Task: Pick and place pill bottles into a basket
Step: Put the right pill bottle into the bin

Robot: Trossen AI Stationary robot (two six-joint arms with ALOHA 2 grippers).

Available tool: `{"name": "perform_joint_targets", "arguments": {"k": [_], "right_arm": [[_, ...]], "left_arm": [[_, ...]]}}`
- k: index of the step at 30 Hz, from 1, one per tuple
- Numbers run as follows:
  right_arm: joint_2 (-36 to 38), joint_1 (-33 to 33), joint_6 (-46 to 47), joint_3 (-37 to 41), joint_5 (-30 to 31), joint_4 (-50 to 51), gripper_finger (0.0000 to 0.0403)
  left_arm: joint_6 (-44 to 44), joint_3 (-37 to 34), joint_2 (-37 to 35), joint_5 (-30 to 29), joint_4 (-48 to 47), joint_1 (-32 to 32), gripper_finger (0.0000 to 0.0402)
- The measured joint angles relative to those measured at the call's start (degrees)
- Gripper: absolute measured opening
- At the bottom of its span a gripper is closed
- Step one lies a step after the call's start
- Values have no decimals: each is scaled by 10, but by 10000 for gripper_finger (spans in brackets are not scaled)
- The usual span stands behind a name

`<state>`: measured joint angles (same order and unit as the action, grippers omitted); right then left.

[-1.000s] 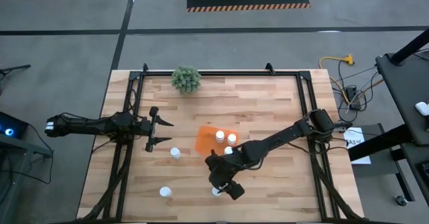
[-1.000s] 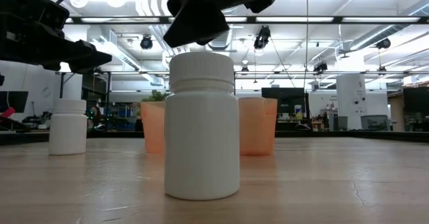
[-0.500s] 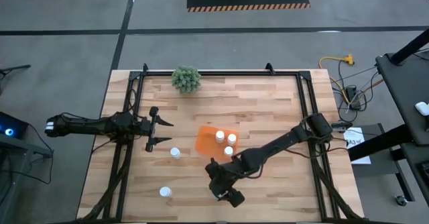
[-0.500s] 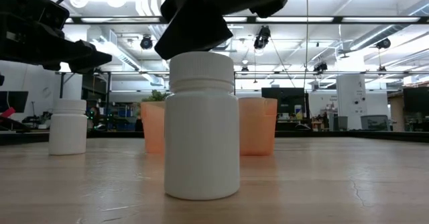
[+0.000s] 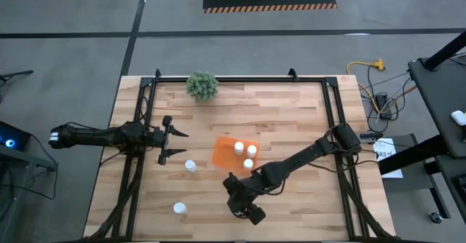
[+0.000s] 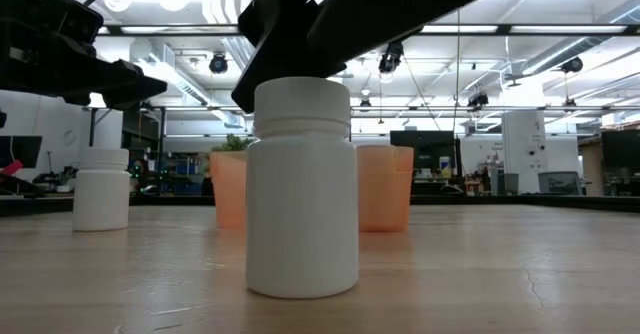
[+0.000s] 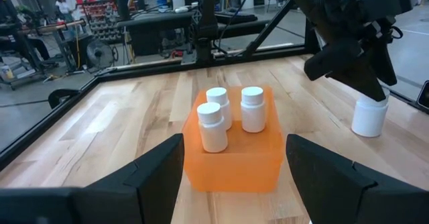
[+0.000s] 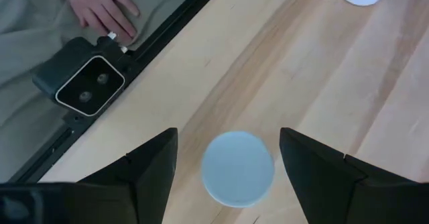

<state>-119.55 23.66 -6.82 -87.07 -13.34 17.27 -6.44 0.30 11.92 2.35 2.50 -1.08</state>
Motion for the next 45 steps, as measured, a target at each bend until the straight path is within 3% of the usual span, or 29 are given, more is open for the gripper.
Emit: {"name": "perform_joint_targets", "arguments": {"k": [21,37,45], "right_arm": [[1,0,-9,35,30,-47,247],[1,0,-3,36,23,-42,153],[1,-4,-6,29,31,-43,154]], "left_arm": [[0,0,0,0,0,0,245],[0,0,0,0,0,0,245],[0,0,1,0,0,0,245]]}}
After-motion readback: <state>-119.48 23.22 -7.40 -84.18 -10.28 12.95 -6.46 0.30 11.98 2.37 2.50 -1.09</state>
